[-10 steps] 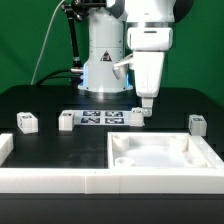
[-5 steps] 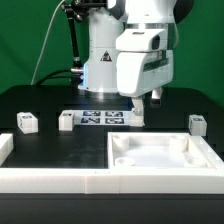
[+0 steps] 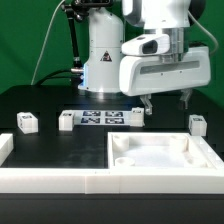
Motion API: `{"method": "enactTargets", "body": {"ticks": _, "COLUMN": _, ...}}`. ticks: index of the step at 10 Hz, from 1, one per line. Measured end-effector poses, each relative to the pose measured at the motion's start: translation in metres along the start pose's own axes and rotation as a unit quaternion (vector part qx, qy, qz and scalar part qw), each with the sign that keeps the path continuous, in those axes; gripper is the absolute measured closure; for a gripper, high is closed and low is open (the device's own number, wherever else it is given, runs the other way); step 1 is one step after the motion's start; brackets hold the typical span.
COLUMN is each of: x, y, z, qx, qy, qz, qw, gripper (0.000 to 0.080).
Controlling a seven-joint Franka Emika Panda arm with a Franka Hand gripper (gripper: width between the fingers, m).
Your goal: Assemble one leg
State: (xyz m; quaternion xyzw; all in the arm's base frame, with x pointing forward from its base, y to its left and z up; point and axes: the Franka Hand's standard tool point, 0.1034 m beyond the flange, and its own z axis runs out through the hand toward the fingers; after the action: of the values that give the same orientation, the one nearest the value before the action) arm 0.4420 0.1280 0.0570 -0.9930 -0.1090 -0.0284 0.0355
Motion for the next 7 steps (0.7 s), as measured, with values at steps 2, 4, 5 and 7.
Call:
{"method": "enactTargets", "body": {"ticks": 2, "x": 0.008, "y": -0.023, "z": 0.003, "qx": 0.011, "qy": 0.001, "qz": 0.105, "qw": 0.994, "gripper": 0.0150}}
{"method": "enactTargets", "body": {"ticks": 4, "x": 0.009, "y": -0.036, "z": 0.006, "qx": 0.020, "qy": -0.003, "qz": 0.204, "qw": 0.979, "gripper": 0.0150}}
{"method": "enactTargets", "body": {"ticks": 5, "x": 0.009, "y": -0.036, "z": 0.006, "qx": 0.024, "qy": -0.005, "qz": 0.248, "qw": 0.968, "gripper": 0.0150}}
{"method": "enactTargets", "body": {"ticks": 7, "x": 0.007, "y": -0.037, "z": 0.007, "qx": 0.026, "qy": -0.012, "qz": 0.275, "qw": 0.961, "gripper": 0.0150}}
